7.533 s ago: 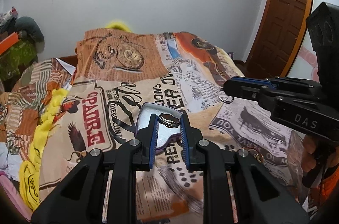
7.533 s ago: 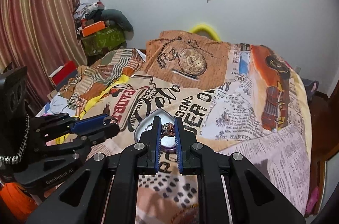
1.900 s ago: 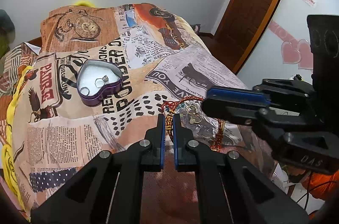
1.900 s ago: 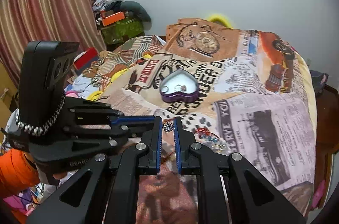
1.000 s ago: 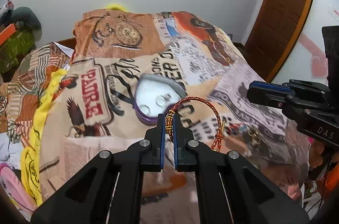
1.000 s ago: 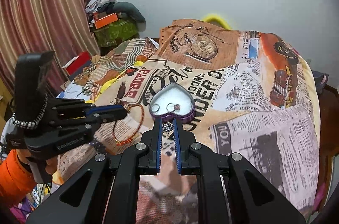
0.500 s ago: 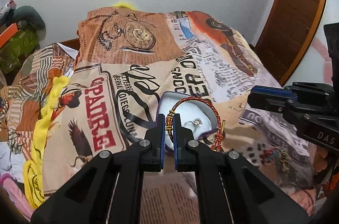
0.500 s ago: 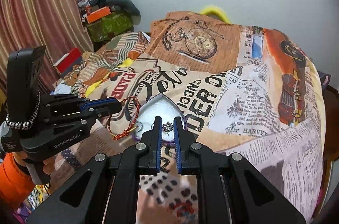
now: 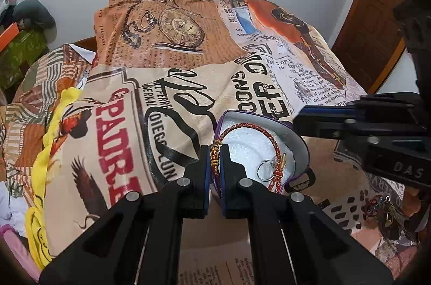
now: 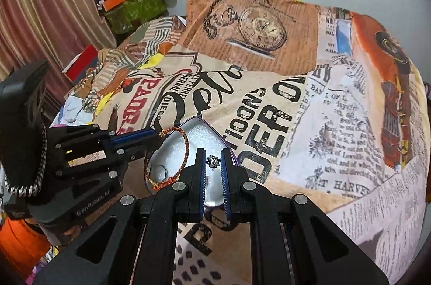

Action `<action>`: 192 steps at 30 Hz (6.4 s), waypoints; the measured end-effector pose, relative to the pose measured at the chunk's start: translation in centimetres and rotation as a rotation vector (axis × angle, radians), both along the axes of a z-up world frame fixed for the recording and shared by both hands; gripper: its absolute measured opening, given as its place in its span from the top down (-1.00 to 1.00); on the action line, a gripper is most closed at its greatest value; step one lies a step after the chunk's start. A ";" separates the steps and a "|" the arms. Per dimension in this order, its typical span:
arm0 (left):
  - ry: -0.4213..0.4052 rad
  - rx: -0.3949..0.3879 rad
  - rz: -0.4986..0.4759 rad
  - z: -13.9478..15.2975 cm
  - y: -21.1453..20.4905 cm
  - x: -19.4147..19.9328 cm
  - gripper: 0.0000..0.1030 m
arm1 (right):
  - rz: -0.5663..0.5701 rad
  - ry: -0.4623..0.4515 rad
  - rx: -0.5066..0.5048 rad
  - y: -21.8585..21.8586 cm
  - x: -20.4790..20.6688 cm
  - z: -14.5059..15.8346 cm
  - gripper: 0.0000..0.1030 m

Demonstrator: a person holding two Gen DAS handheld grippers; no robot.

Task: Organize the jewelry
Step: 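Lower the bracelet into the tin and open the left gripper, then move the left gripper back to the remaining jewelry, then grasp a small gold ring with the left gripper, then carry the gold ring toward the heart tin with the left gripper, then lower the gold ring into the tin and open the left gripper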

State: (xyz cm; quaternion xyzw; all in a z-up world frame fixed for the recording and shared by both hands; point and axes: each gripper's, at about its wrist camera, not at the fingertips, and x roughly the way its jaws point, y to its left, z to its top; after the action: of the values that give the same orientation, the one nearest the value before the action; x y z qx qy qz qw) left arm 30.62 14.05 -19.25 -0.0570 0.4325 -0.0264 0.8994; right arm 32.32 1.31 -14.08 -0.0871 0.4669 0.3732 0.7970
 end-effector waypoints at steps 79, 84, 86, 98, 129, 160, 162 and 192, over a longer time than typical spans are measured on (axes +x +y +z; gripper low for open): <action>0.090 -0.011 -0.327 0.1 -20.4 -8.9 0.50 | -0.228 -0.112 -0.058 -18.8 -12.5 1.6 0.25; 0.076 -0.015 -0.330 0.1 -19.9 -9.3 0.67 | -0.214 -0.096 -0.043 -18.0 -12.4 1.3 0.25; 0.065 0.005 -0.330 0.3 -19.7 -9.8 0.76 | -0.206 -0.089 -0.039 -17.4 -12.4 1.1 0.25; 0.050 -0.023 -0.256 0.6 -15.0 -11.5 0.84 | -0.086 -0.012 -0.037 -13.1 -12.1 -1.5 0.36; -0.133 -0.035 -0.154 6.3 -10.3 -11.3 0.84 | -0.057 -0.178 0.029 -8.3 -11.2 4.8 0.85; -0.095 -0.061 -0.038 3.2 -1.7 -3.2 0.84 | -0.012 -0.077 0.044 -0.4 -2.0 2.4 0.85; -0.079 -0.063 -0.045 2.6 -1.6 -2.6 0.84 | -0.008 -0.054 0.039 0.0 -1.4 1.8 0.85; -0.030 -0.003 -0.036 1.1 -1.3 -1.6 0.79 | 0.019 0.022 -0.036 2.3 0.5 -0.4 0.56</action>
State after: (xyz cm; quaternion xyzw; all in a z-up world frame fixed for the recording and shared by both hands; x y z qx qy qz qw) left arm 29.05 12.76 -18.14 -0.0502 0.4200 -0.0439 0.9051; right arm 32.79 3.59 -14.50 -0.1015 0.4815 0.3733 0.7865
